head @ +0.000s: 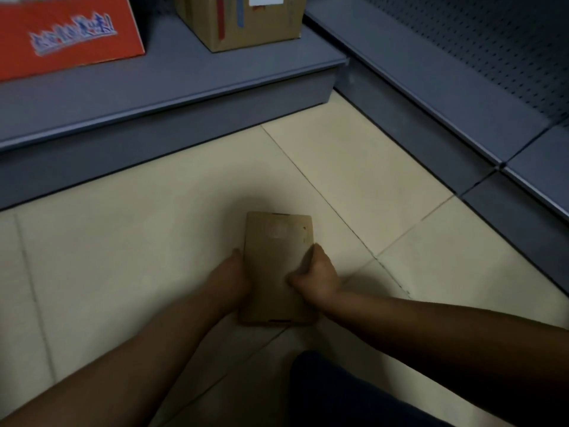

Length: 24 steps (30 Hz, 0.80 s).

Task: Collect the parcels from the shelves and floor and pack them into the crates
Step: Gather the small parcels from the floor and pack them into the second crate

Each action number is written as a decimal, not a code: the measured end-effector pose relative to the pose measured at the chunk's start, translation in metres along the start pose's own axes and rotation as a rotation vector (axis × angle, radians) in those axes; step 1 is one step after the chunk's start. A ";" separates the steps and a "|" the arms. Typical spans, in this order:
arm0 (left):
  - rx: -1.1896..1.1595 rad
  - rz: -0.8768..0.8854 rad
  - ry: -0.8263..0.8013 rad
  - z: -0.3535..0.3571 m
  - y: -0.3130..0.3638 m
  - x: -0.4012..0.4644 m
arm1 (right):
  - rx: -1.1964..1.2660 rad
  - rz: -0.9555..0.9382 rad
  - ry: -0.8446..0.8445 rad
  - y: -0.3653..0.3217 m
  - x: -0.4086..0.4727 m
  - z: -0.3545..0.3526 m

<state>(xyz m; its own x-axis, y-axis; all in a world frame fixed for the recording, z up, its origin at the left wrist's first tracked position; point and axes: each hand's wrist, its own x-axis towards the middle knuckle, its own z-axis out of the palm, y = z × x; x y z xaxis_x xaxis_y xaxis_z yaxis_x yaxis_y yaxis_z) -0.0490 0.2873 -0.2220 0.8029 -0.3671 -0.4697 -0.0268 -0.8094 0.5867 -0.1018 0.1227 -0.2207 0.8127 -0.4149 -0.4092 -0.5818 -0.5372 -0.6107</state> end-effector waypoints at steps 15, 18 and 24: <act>-0.647 -0.110 0.329 -0.137 -0.008 -0.038 | 0.676 -0.161 -0.242 -0.122 0.014 -0.029; -0.913 -0.133 0.381 -0.161 -0.014 -0.053 | 0.697 -0.140 -0.297 -0.144 0.009 -0.026; -1.011 -0.141 0.389 -0.190 -0.040 -0.077 | 0.860 -0.140 -0.386 -0.178 -0.008 -0.008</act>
<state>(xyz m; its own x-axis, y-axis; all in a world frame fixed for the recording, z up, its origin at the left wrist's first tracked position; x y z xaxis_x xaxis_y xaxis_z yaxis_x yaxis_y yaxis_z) 0.0033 0.4351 -0.0835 0.8982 0.0132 -0.4393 0.4395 -0.0171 0.8981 -0.0048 0.2163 -0.1032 0.9176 -0.0343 -0.3961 -0.3792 0.2243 -0.8977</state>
